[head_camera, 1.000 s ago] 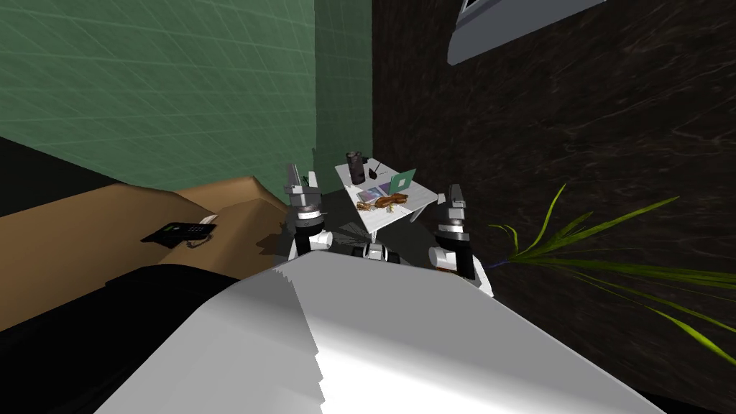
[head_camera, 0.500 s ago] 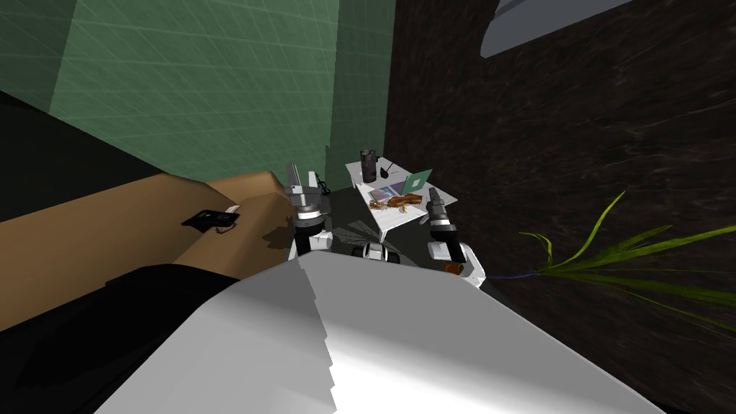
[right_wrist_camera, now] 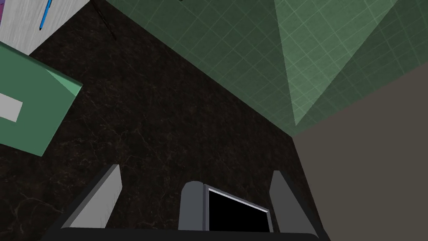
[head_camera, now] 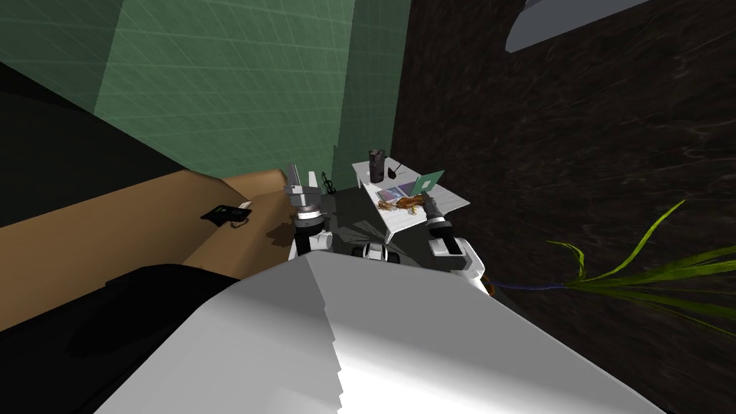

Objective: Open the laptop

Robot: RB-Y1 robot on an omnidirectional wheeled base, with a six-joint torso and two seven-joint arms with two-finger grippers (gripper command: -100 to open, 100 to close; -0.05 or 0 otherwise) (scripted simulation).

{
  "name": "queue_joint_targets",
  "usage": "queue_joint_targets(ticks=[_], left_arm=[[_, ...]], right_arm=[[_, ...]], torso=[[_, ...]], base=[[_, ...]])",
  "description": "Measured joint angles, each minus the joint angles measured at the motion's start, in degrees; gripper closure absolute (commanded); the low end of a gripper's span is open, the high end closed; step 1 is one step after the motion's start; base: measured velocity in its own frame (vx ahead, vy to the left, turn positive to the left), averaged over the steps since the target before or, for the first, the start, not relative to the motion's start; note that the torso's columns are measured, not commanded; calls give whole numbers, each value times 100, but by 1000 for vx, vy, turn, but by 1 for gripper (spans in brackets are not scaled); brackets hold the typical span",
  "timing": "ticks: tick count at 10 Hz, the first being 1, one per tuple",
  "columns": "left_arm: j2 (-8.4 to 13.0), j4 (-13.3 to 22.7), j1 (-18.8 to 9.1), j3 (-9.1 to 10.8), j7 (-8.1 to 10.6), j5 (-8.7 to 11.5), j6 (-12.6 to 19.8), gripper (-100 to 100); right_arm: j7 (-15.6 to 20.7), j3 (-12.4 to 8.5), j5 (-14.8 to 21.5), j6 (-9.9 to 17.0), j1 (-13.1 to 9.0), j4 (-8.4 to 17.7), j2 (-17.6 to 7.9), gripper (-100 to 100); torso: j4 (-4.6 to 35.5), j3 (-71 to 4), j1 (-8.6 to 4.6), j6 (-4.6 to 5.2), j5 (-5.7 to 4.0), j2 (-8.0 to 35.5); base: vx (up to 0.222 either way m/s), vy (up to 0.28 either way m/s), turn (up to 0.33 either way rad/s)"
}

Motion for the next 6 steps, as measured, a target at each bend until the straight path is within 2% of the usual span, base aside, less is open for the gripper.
queue_joint_targets(ticks=[3, 4, 6], left_arm=[[0, 0, 0, 0, 0, 0, 0, 0], [0, 0, 0, 0, 0, 0, 0, 0], [0, 0, 0, 0, 0, 0, 0, 0]], right_arm=[[12, 94, 252, 257, -239, 415, -164, -100], [-29, 123, 347, 411, -397, 596, -328, -100], [-29, 183, 560, 583, -521, 927, -442, -100]], torso=[[2, 4, -8, 3, -1, 7], [2, 3, -5, -1, -1, 6], [-1, -2, 1, -1, 1, -3]], base=[[16, 99, 89], [24, 87, 50], [44, 102, 72]])
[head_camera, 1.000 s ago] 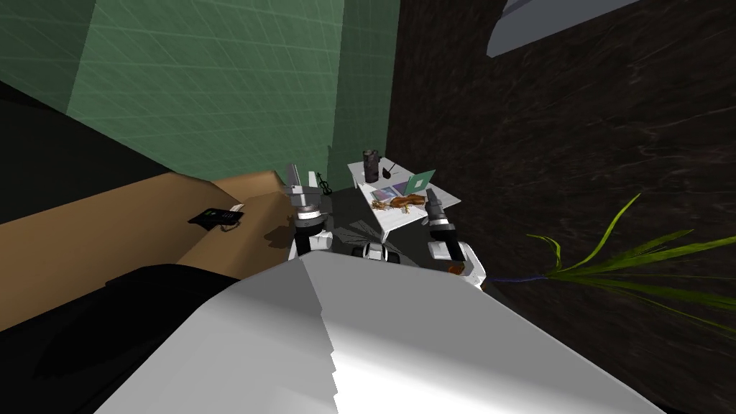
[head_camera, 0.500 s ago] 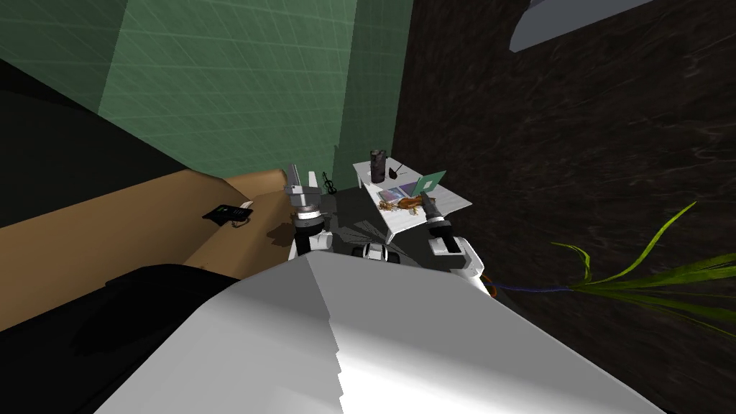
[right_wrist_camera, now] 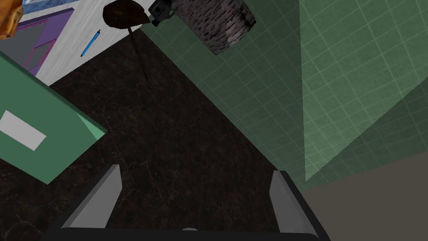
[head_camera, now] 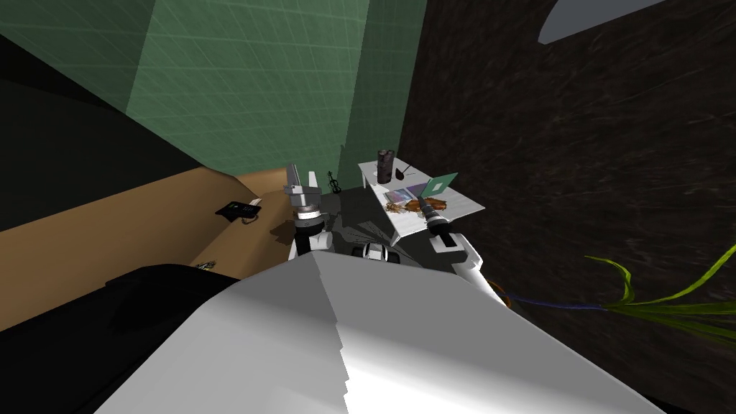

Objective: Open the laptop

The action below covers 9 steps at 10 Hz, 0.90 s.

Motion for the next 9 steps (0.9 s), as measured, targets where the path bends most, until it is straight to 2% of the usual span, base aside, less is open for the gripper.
queue_joint_targets(ticks=[3, 4, 7, 8, 9], left_arm=[[0, 0, 0, 0, 0, 0, 0, 0], [0, 0, 0, 0, 0, 0, 0, 0], [0, 0, 1, 1, 0, 0, 0, 0], [0, 0, 1, 0, 0, 0, 0, 0], [0, -1, 1, 1, 0, 0, 0, 0]], right_arm=[[-29, 104, 281, 383, -218, 357, -220, -100], [-30, 129, 440, 505, -223, 473, -293, -100], [-57, 215, 755, 819, -436, 933, -486, -100], [-78, 268, 901, 938, -596, 1198, -589, -100], [-76, 293, 1006, 1067, -625, 1300, -603, -100]], torso=[[2, 5, -7, 3, 0, 9], [2, 5, -4, 1, -2, 8], [0, 1, -11, 3, -2, 4], [0, -1, -4, 0, -1, -2], [1, 4, -7, 4, -1, 8]], base=[[45, 112, 80], [50, 92, 44], [80, 87, 70], [83, 70, 49], [87, 71, 67]])
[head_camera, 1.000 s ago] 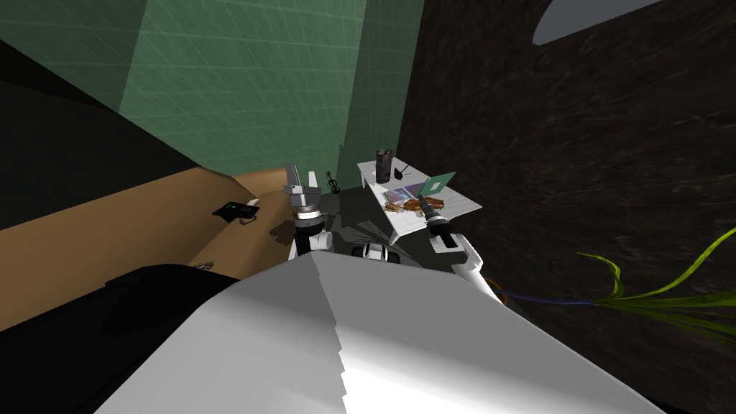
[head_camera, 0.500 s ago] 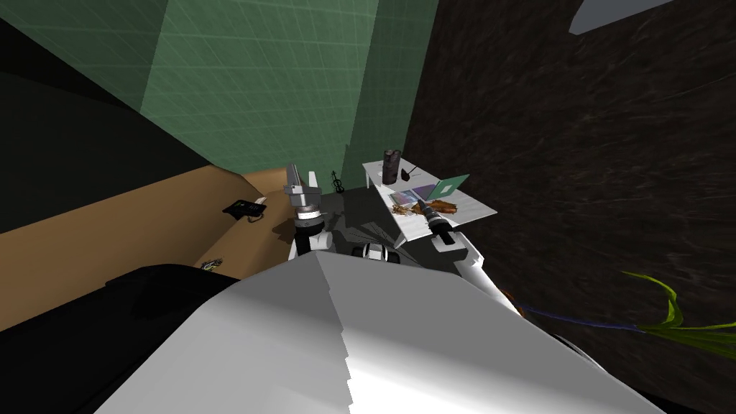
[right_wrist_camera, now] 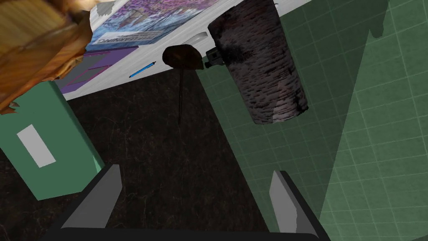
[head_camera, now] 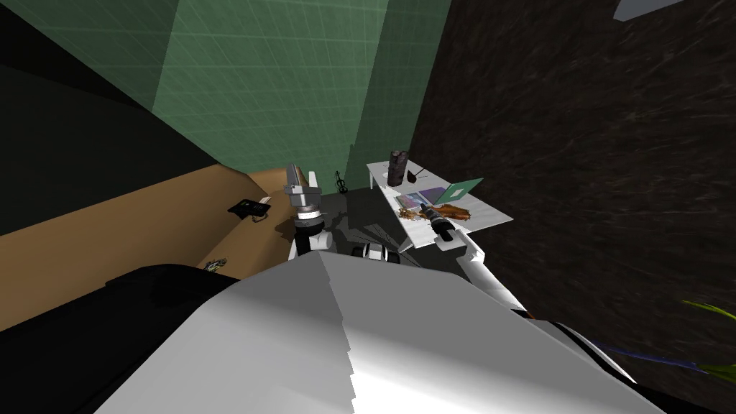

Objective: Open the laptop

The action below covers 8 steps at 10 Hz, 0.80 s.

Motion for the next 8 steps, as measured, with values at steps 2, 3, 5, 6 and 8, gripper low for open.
queue_joint_targets(ticks=[2, 3, 5, 6, 8], left_arm=[[0, 0, 0, 0, 0, 0, 0, 0], [0, 0, 0, 0, 0, 0, 0, 0], [0, 0, 0, 0, 0, 0, 0, 0], [0, 0, 0, 0, 0, 0, 0, 0], [0, 0, 0, 0, 0, 0, 0, 0]], right_arm=[[-47, 86, 220, 314, -88, 251, -194, -100], [-44, 120, 381, 466, -147, 412, -250, -100], [-75, 256, 547, 840, -258, 588, -440, -100], [-75, 247, 702, 920, -297, 761, -437, -100], [-77, 262, 903, 1074, -269, 884, -501, -100]], torso=[[1, 3, -2, -1, -1, 3], [0, -1, 4, -3, 0, -4], [-1, -4, 6, -4, 1, -9], [0, 0, 2, -1, 0, 0], [5, 8, 2, -3, 0, 10]], base=[[93, 59, 64], [96, 54, 41], [114, 59, 55], [38, 28, -4], [73, 44, 51]])
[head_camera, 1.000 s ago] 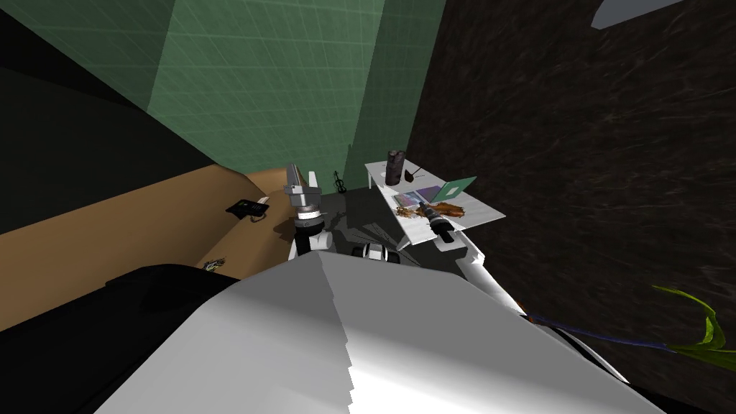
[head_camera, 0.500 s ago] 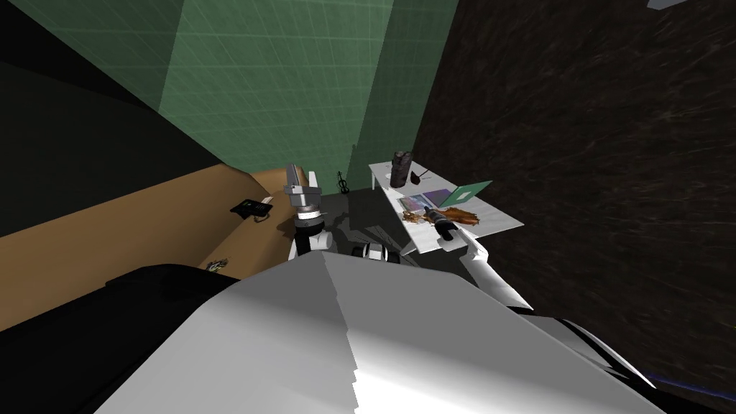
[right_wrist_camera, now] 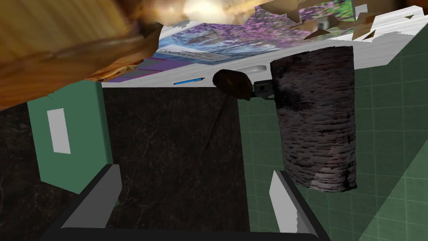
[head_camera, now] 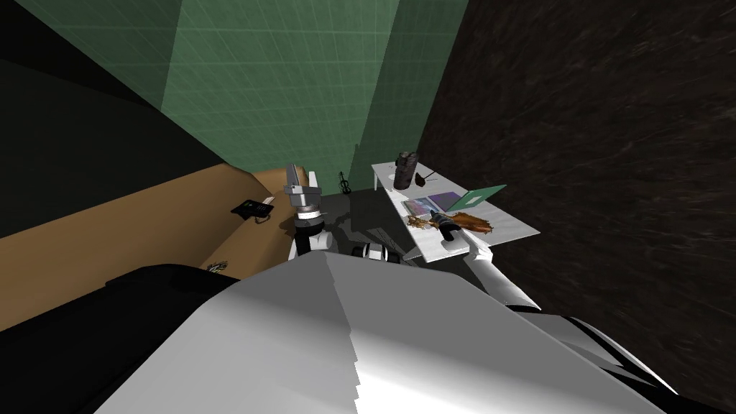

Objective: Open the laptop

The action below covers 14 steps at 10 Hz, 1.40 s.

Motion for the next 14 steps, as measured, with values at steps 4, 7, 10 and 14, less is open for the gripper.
queue_joint_targets(ticks=[4, 7, 10, 14], left_arm=[[0, 0, 1, 0, 0, 0, 0, 0], [0, -1, 1, 0, 0, 0, 0, 0], [0, -1, 1, 0, 0, 0, 0, 0], [0, -1, 1, 0, 0, 0, 0, 0]], right_arm=[[-37, 37, 475, 271, -183, 638, -72, -100], [-54, 172, 804, 704, -314, 1116, -300, -100], [-72, 242, 1236, 1113, -343, 1474, -393, -100], [-125, 334, 1783, 1686, -407, 1894, -520, -100]], torso=[[-7, -13, 0, 2, 1, -18], [-4, -8, 0, 2, 1, -12], [-3, -4, 4, 1, 1, -4], [-3, -5, -2, 1, 0, -5]], base=[[88, 29, 34], [115, 31, 39], [116, 34, 36], [92, 26, 18]])
